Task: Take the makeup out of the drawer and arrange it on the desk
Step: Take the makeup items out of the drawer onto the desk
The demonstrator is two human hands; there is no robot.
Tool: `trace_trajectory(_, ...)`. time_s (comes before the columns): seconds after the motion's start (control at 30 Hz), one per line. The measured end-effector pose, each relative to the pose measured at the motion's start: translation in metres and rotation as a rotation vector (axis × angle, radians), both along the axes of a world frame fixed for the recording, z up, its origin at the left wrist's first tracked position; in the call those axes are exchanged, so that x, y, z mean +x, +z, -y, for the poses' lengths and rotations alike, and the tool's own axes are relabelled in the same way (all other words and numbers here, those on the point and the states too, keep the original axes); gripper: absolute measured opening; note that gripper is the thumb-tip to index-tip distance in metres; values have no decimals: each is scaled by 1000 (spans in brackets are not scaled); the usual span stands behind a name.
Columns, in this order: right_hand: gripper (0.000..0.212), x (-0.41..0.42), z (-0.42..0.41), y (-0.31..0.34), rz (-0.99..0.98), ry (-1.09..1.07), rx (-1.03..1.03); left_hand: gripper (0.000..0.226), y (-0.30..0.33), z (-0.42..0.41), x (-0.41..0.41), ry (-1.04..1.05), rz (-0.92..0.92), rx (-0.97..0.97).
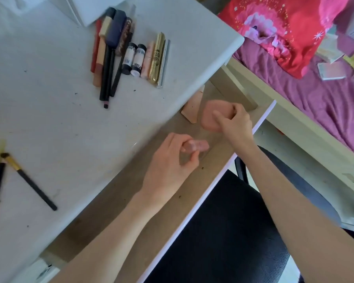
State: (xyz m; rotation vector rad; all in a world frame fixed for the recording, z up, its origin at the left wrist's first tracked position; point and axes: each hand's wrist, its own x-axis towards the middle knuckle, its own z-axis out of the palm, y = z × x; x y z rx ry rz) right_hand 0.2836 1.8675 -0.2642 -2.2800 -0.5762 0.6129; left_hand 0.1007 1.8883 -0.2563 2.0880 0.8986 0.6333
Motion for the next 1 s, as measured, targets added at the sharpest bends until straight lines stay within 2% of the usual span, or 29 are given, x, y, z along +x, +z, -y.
trace_trajectory(0.13, 48, -32, 16, 24, -195, -104, 198, 19, 34, -23, -21, 114, 122, 124)
trace_trajectory(0.27, 39, -56, 13, 40, -505, -189, 366, 17, 39, -54, -42, 357, 113, -11)
trace_trajectory(0.37, 32, -68, 7, 46, -627, -206, 409, 19, 30, -70, -48, 380, 51, -2)
trace_trajectory(0.47, 32, -79, 8, 46, -741, -202, 463, 18, 19, -78, -49, 351, -60, 103)
trace_trajectory(0.6, 18, -90, 19, 46, -838, -167, 476, 17, 13, -86, -48, 386, -239, 282)
trace_trajectory(0.7, 15, -99, 28, 50, -867, -141, 461, 29, 19, -89, -46, 395, -401, 276)
trace_trajectory(0.77, 20, -105, 33, 57, -858, -120, 436, 40, 30, -86, -49, 392, -421, 267)
trace_trajectory(0.83, 29, -112, 38, 66, -851, -86, 404, 36, 45, -78, -57, 284, -328, 297)
trace_trajectory(0.87, 31, -116, 40, 72, -853, -60, 393, 31, 51, -71, -63, 198, -214, 237)
trace_trajectory(0.9, 32, -121, 40, 78, -856, -23, 384, 30, 59, -63, -70, 130, -126, 88)
trace_trajectory(1.0, 33, -140, 38, 98, -866, 107, 366, 44, 81, -40, -98, 35, -125, -384)
